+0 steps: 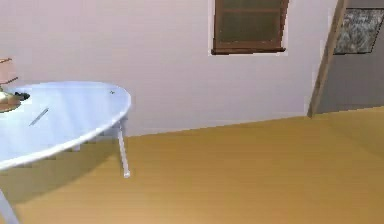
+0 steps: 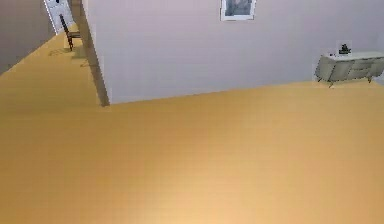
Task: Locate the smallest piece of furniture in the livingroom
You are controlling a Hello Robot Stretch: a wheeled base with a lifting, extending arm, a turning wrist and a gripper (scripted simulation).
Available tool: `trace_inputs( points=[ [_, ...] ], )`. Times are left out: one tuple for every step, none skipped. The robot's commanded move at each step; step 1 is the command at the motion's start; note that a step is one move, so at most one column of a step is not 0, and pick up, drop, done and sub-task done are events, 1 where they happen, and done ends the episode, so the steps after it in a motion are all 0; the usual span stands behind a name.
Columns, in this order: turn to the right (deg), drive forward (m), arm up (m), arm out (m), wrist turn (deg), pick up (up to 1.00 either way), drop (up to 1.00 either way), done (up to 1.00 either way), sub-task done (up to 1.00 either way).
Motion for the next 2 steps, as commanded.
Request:
trace_inputs(
  points=[
    [0.0,0.70,0.00,0.00,0.0,0.00,0.00,0.00,0.00],
    [-45.0,0.00,0.00,0.00,0.0,0.00,0.00,0.00,0.00]
  ],
)
